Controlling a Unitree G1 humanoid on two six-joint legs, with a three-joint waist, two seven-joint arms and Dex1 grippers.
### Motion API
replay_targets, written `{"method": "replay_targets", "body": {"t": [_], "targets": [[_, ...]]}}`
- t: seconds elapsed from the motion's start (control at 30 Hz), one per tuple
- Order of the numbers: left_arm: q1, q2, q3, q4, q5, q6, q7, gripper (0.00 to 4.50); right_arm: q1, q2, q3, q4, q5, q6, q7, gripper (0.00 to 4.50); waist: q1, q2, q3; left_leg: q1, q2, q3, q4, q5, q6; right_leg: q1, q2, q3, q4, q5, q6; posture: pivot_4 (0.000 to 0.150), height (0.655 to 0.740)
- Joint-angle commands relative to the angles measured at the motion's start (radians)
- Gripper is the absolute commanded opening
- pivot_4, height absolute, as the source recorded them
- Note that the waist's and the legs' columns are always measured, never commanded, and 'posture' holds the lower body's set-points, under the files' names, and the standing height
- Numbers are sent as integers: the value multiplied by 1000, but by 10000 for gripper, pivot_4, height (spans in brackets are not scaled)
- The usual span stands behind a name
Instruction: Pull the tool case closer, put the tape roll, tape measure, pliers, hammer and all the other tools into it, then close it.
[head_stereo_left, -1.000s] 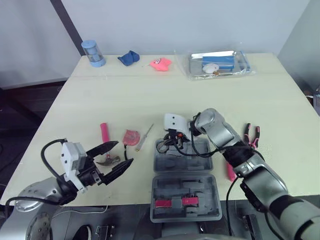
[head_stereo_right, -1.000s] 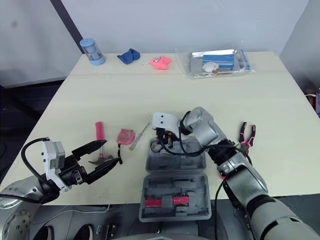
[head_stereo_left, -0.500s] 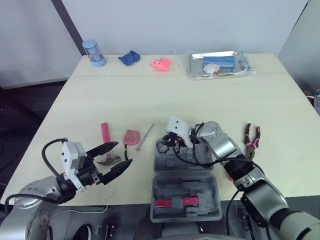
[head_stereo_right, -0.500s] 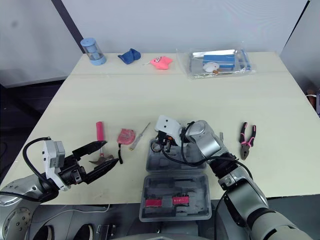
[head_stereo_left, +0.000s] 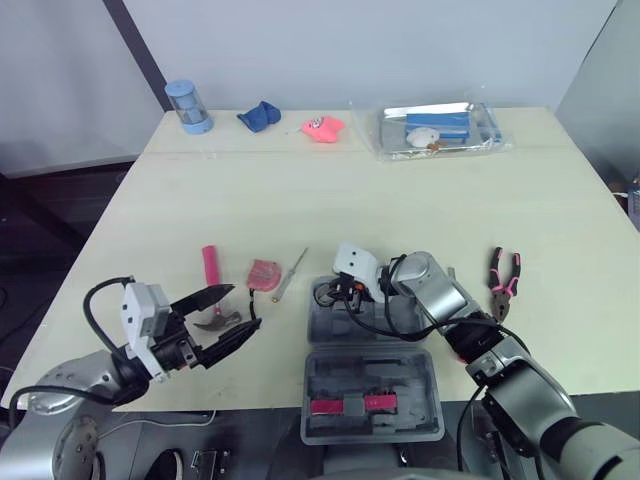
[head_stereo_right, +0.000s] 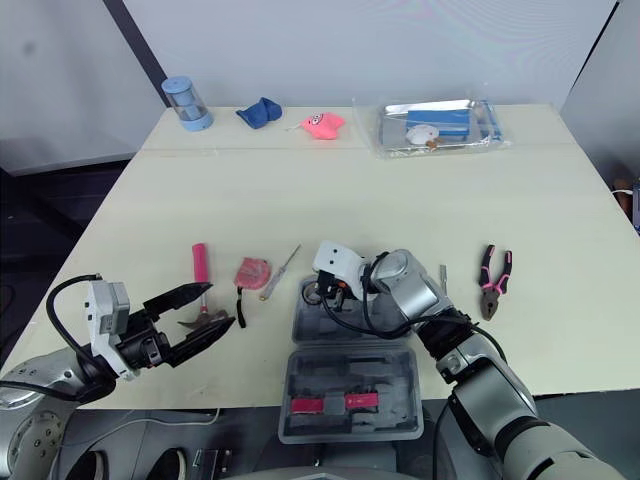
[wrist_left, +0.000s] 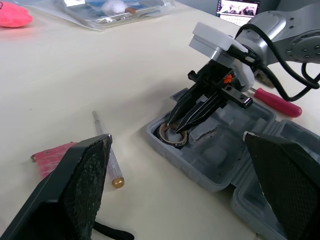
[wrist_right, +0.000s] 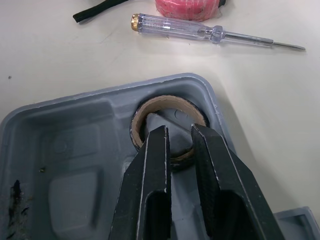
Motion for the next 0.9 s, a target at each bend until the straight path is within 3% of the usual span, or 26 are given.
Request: {"method": "replay_targets", "body": {"t": [0.03,0.2,0.43,0.7,0.9], "targets": [[0,3,14,-4,2,-23,-12,45000,12,7,-65,-126,92,-9,24,7285,0,0,0,0,0,0,0,0,0,0,0,0,0,0,0,1500,7400],[-3,-13,43,15,-15,-27,0,45000,89,-37,-171,-304,193,-15,3,7285,2,0,0,0,0,0,0,0,0,0,0,0,0,0,0,1500,7400],[11,-29,108,94,-24,-36,3,45000,299,-200,-378,-512,316,-55,-24,7285,14,0,0,-1,0,0,0,0,0,0,0,0,-1,0,0,1500,7400],[68,-47,172,198,-5,-71,-4,45000,618,-373,-689,-603,476,-114,-8,7285,14,-1,0,-1,0,1,0,0,0,0,0,1,-1,0,0,1500,7400],[104,-47,203,282,17,-107,-18,45000,850,-454,-902,-565,561,-181,27,7285,17,-1,0,1,0,2,0,0,0,2,0,2,-1,0,0,1500,7400]]}}
